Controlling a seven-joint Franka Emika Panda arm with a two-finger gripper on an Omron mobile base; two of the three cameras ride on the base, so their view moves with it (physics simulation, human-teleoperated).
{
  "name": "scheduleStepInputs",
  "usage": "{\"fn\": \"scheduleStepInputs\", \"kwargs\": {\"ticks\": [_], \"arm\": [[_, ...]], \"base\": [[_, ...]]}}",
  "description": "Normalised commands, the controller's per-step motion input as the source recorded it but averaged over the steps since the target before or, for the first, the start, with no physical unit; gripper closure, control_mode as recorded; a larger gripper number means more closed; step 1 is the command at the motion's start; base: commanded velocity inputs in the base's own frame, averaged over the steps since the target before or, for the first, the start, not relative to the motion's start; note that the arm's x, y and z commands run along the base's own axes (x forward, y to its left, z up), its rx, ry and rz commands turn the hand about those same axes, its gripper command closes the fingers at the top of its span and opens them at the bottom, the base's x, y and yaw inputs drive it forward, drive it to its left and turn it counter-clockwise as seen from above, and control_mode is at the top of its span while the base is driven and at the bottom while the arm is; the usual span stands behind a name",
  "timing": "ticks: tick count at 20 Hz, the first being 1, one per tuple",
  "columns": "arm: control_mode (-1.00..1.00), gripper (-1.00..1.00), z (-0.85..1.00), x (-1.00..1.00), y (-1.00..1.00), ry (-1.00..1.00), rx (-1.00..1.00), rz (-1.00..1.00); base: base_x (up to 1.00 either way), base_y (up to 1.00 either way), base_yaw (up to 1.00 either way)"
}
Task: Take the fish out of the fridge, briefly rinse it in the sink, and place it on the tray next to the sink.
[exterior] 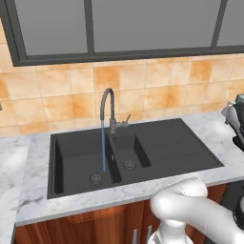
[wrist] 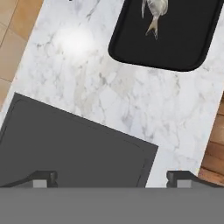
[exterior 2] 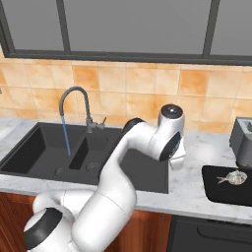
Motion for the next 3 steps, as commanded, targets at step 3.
{"fn": "scheduleStepInputs", "kwargs": {"ticks": [3], "arm": [[-1.00,-1.00,0.05,0.06,1.00,-0.26,-0.06,0.03]], "base": [[0.00,0.00,0.00]]}}
